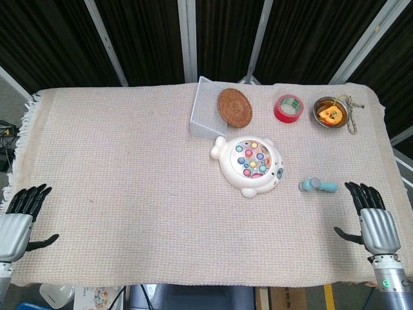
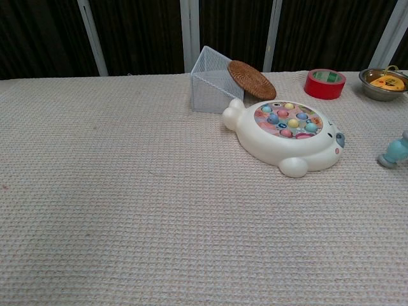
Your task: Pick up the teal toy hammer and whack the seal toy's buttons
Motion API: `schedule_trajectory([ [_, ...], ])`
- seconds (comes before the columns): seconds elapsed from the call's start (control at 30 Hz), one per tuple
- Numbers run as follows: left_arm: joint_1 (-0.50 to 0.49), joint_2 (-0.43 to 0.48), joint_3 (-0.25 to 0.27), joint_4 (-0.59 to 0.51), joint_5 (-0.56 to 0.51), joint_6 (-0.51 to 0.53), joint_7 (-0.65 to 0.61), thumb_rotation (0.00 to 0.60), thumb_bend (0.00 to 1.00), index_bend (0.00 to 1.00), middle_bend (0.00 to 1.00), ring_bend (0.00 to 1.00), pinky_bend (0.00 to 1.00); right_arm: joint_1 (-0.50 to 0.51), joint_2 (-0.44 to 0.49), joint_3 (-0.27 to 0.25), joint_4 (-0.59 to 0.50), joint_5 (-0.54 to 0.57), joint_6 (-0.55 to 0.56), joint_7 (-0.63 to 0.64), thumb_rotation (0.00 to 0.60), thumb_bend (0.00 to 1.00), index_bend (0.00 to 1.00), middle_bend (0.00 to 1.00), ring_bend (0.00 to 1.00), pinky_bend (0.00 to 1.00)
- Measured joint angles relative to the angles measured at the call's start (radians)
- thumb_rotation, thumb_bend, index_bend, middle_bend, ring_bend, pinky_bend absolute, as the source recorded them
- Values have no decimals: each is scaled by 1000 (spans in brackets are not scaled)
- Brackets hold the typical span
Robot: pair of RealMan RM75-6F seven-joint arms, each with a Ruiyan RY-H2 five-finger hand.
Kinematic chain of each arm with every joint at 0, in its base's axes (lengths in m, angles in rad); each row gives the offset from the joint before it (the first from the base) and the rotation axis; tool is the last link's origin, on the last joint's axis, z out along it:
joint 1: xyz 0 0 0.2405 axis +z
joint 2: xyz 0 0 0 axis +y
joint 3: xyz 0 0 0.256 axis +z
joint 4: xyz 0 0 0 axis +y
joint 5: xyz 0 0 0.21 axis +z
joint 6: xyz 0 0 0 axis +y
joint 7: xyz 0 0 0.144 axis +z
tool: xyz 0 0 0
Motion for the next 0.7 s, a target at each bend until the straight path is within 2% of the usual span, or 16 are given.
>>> schedule_trajectory([
  [0.4,-6,6,3,-21,8,-4,17,600,46,0,0,0,0,-1,7,1,-3,2,-7,6,600,170,85,128,43,61],
  [0.7,4,13,11,-20,25,16,9,600,46,0,0,0,0,9,23,11,9,6,-27,50,600,170,7,128,43,61],
])
